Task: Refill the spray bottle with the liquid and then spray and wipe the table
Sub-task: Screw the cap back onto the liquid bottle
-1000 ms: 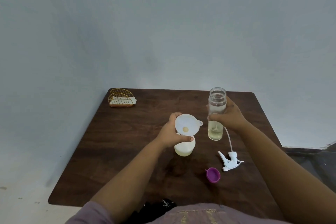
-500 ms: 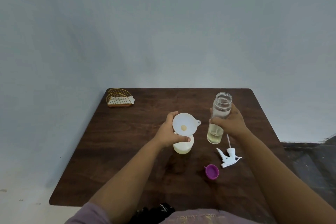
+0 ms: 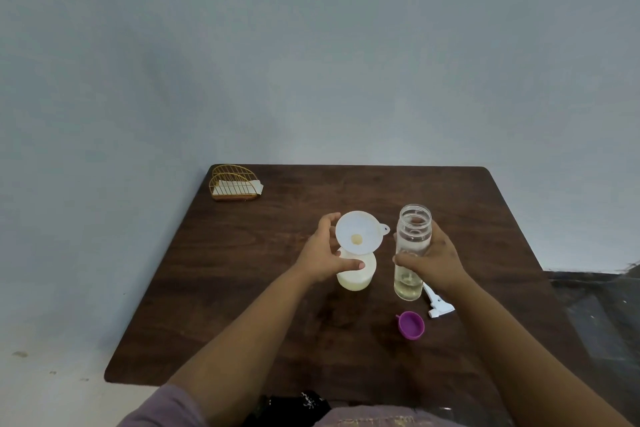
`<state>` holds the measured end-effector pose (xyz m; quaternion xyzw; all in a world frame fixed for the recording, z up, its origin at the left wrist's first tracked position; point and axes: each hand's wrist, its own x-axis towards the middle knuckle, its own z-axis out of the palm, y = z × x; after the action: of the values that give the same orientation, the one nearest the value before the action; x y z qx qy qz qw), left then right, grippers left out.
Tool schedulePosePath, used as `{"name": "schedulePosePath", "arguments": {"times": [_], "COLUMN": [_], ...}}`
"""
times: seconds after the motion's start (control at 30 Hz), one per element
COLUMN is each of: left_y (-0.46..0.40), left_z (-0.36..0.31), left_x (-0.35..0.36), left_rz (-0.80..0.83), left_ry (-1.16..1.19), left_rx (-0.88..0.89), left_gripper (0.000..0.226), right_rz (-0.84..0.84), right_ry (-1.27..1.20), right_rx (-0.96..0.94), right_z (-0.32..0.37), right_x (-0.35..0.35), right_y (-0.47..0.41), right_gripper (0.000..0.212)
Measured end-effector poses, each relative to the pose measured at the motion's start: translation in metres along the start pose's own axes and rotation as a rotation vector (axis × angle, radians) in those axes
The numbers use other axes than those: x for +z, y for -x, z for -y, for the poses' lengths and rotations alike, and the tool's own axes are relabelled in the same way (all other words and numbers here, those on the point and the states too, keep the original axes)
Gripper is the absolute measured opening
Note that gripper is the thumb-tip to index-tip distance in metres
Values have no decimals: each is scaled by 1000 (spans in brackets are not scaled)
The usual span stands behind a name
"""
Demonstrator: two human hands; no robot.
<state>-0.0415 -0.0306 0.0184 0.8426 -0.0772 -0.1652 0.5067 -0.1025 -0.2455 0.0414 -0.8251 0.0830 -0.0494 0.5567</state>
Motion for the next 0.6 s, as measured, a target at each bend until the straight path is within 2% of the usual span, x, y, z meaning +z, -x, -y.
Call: {"name": "schedulePosePath", "arguments": {"times": [0.23,0.4,0.5,0.6], "left_y": [9,31,40,45], "left_z": [19,44,53,63], "left_x": [-5,-14,-33,-53], "left_rz": [-38,-168,-188,-130], "left_ry": [116,-36,-1,76], "left_rx": [7,79,106,68], "left_gripper": [106,90,81,71], "right_rz": [-7,-48,-14,58], "right_ry": [-1,61,88,99], "right_rx": [-31,-13,-65,-128], "right_z": [5,-6,0,16], "right_x": [34,72,100,129], "right_y": [38,53,57,56], "right_gripper": [56,60,60,58]}}
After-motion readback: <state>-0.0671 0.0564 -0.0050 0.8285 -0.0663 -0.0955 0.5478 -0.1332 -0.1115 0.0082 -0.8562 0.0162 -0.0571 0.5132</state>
